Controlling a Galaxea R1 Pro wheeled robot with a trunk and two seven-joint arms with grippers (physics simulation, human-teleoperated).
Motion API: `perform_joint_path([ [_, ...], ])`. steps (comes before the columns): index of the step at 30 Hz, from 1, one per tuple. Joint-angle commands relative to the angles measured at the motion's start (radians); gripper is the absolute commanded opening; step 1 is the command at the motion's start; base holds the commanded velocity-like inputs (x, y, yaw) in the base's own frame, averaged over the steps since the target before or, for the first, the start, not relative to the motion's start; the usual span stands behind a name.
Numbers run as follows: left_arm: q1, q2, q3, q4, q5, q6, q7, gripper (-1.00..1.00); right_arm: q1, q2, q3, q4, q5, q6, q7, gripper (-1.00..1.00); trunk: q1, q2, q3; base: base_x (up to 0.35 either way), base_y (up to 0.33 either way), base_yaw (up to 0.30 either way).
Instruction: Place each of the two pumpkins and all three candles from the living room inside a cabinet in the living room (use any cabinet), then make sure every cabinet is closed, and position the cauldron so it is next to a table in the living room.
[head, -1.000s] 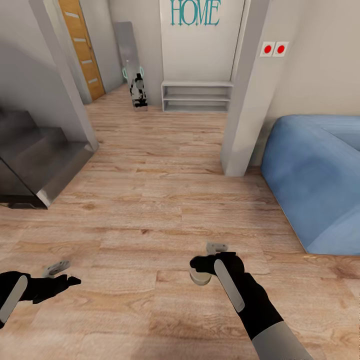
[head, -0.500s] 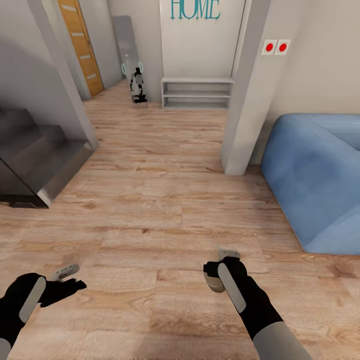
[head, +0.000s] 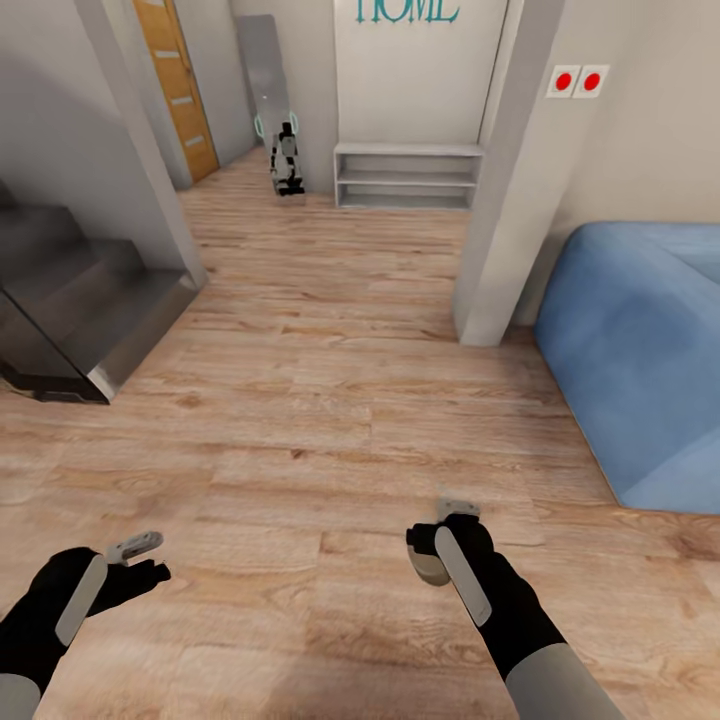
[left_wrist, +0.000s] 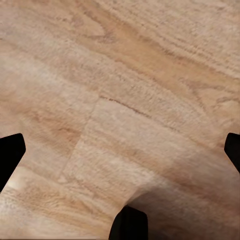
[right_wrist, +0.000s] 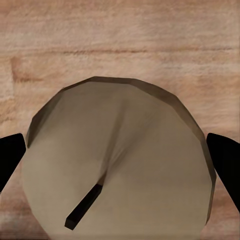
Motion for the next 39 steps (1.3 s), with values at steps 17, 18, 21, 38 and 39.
perform_joint_path([
  [17, 0.000, 0.000, 0.003, -0.011, 0.017, 0.001, 0.007, 1.00, -0.001, 0.000, 0.006, -0.001, -0.009, 0.003, -0.009, -1.00, 0.000, 0.000, -0.028, -0.095, -0.071, 0.121],
  [18, 0.000, 0.000, 0.003, -0.011, 0.017, 0.001, 0.007, 1.00, -0.001, 0.000, 0.006, -0.001, -0.008, 0.003, -0.009, -1.00, 0.000, 0.000, -0.030, -0.001, -0.001, 0.121],
  [21, 0.000, -0.001, 0.003, -0.011, 0.017, 0.001, 0.006, 1.00, -0.001, 0.000, 0.008, -0.001, -0.006, 0.003, -0.010, -1.00, 0.000, 0.000, -0.035, -0.001, 0.000, 0.121],
  [38, 0.000, -0.002, 0.003, -0.009, 0.017, 0.001, 0.008, 1.00, -0.001, 0.000, 0.012, -0.003, 0.001, 0.003, -0.008, -1.00, 0.000, 0.000, -0.062, 0.000, 0.000, 0.121],
  [39, 0.000, -0.002, 0.003, -0.009, 0.017, 0.001, 0.008, 1.00, -0.001, 0.000, 0.012, -0.003, 0.001, 0.003, -0.008, -1.00, 0.000, 0.000, -0.063, -0.005, 0.000, 0.121],
])
